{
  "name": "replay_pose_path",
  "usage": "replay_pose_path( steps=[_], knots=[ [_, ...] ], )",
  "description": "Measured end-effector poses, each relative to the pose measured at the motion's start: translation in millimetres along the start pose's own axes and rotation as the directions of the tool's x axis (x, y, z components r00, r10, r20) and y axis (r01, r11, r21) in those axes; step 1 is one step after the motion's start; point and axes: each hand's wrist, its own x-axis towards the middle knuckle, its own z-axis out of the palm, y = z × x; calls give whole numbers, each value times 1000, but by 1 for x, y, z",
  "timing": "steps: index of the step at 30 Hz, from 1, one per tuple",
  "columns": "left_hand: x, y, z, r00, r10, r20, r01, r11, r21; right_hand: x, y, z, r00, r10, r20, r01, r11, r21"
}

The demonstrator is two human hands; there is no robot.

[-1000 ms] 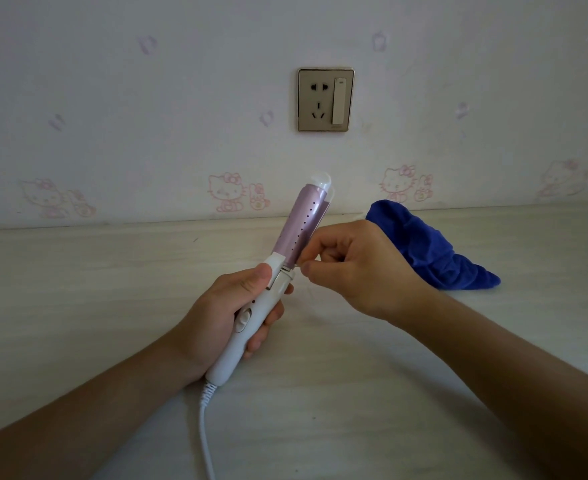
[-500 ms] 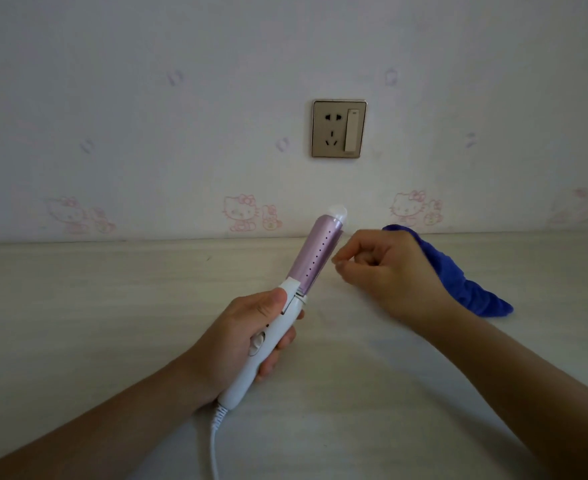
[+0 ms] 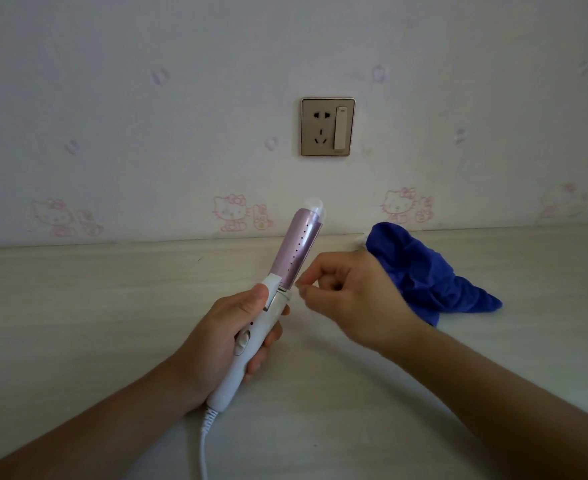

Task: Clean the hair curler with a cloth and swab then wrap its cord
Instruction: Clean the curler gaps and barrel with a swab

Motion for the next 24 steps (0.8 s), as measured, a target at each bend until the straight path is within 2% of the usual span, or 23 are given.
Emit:
replay_pose_path(
  steps=[2, 4, 6, 9, 11, 15, 18, 24],
  knots=[
    [1, 0, -1, 1000, -1, -6, 1, 1000, -24, 5, 4, -7, 987, 29, -159, -23, 999, 40],
    [2, -1, -1, 1000, -8, 0, 8, 997, -72, 11, 9, -19, 944, 76, -322, -61, 997, 56],
    [2, -2, -1, 1000, -24, 16, 26, 990, -137, 14, 12, -25, 911, 99, -400, -83, 995, 58],
    [3, -1, -6, 994, -86, 71, 101, 966, -238, 12, 14, -19, 924, 134, -358, -101, 989, 109],
    [9, 4, -9, 980, -118, 162, 167, 928, -333, 8, 16, -18, 939, 133, -316, -103, 989, 110],
    [20, 10, -15, 920, -115, 376, 338, 719, -607, 4, 21, -27, 944, 128, -303, -95, 988, 121],
    [16, 12, -24, 870, -16, 493, 402, 601, -691, 6, 21, -21, 952, 116, -283, -80, 988, 135],
    [9, 23, -23, 841, 50, 539, 403, 608, -684, 12, 19, -9, 958, 116, -263, -81, 987, 138]
  ],
)
